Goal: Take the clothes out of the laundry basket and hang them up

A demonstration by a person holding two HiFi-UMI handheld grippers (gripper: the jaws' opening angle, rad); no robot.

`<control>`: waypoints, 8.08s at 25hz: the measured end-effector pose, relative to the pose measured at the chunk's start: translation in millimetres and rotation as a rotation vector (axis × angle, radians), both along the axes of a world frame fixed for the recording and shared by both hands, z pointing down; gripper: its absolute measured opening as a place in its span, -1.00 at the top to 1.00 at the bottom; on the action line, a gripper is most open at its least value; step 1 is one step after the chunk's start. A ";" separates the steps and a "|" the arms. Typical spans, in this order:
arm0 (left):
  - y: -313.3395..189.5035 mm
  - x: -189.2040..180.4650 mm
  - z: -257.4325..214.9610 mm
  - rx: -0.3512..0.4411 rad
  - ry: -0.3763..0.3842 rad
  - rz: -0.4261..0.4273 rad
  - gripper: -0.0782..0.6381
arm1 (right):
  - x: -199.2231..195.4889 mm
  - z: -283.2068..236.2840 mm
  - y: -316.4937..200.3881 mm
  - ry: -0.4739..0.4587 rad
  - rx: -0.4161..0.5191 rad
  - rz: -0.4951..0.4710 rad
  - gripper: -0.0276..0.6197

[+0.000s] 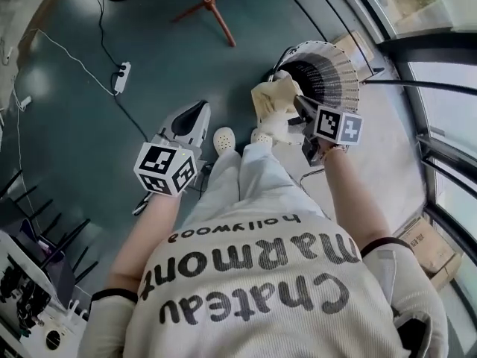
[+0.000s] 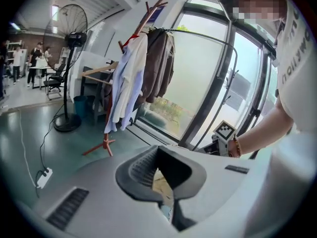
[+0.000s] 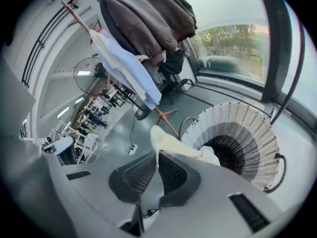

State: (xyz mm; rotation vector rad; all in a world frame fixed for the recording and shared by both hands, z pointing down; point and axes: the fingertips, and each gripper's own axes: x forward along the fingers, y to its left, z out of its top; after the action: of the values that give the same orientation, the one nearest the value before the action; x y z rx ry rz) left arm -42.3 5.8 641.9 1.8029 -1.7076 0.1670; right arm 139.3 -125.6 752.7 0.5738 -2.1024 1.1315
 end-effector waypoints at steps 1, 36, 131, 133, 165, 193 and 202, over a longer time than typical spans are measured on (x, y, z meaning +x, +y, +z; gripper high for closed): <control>-7.5 3.4 -7.2 0.015 -0.004 0.021 0.76 | 2.6 -19.3 -4.9 -0.027 0.018 0.023 0.79; -143.7 120.4 -153.4 0.260 -0.003 0.449 0.28 | -4.0 -590.5 6.9 -0.750 0.808 -0.153 0.80; -228.0 -464.2 -526.0 1.019 -0.056 0.138 0.71 | -402.1 -689.2 -130.3 -0.695 1.373 0.172 0.80; -230.5 -467.8 -530.3 1.022 -0.046 0.166 0.71 | -400.6 -688.6 -127.3 -0.639 1.393 0.214 0.80; -282.2 -453.1 -683.0 1.216 -0.174 0.504 0.71 | -357.4 -814.2 -114.9 -0.372 1.815 0.474 0.80; -425.3 -433.0 -597.5 0.944 -0.233 0.534 0.69 | -339.1 -755.2 -233.9 -0.236 1.658 0.417 0.80; -400.7 -416.8 -544.3 0.918 -0.093 0.602 0.69 | -354.2 -697.5 -226.5 -0.301 1.510 0.410 0.80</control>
State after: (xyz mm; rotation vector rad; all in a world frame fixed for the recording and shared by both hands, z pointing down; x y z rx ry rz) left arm -459.1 -394.9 97.6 2.9922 -1.3164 -0.3529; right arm -215.0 -352.0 55.2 1.5865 -2.9029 -0.5101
